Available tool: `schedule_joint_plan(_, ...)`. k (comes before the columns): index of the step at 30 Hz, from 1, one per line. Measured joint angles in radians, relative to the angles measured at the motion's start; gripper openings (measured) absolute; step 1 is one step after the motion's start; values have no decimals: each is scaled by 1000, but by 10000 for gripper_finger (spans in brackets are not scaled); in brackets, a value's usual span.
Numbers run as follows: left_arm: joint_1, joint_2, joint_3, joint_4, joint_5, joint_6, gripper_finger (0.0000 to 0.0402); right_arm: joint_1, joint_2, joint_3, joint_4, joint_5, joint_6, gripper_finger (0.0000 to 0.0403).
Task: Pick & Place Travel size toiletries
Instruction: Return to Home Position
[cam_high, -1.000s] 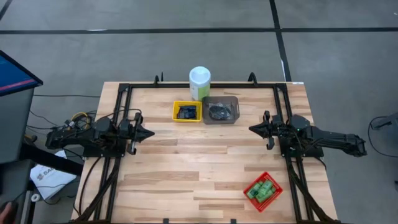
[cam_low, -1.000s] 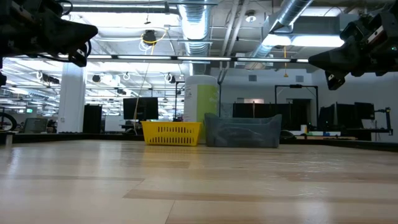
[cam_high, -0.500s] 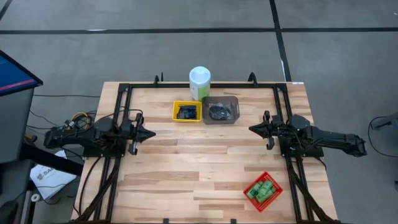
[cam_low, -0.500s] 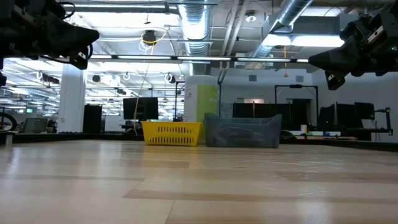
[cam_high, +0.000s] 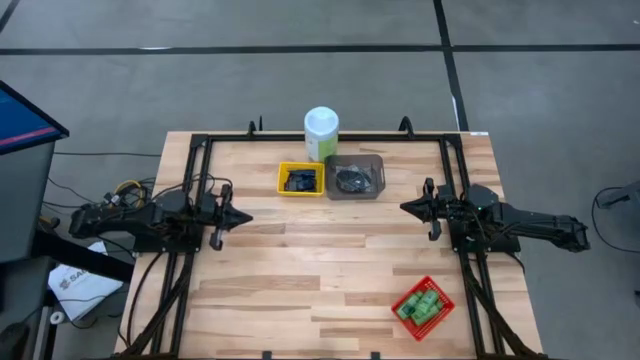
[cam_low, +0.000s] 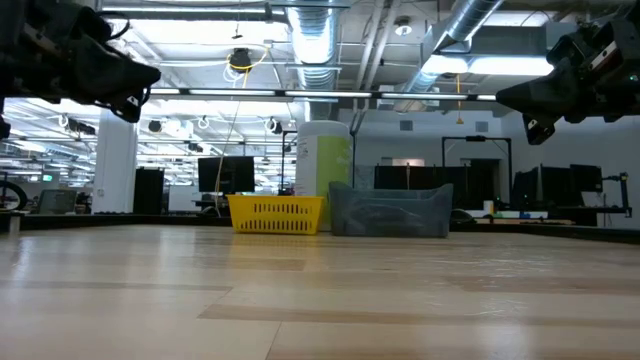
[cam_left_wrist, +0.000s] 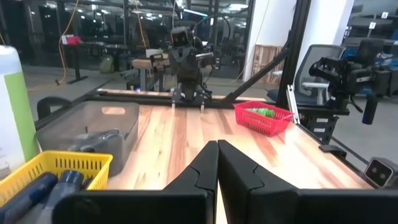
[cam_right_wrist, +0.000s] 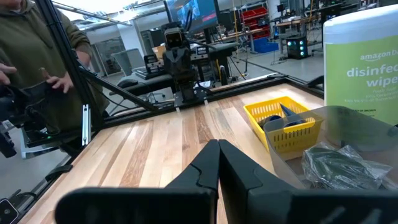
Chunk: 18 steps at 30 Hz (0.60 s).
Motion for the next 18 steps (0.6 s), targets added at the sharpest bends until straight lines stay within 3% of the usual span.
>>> schedule_joint_plan(4, 0, -87, 2, -80, -21, -2, 0, 0, 0, 0, 0, 0, 0, 0)
schedule_joint_plan(18, -7, -87, 2, -89, -44, -3, 0, 0, 0, 0, 1, -1, 0, 0)
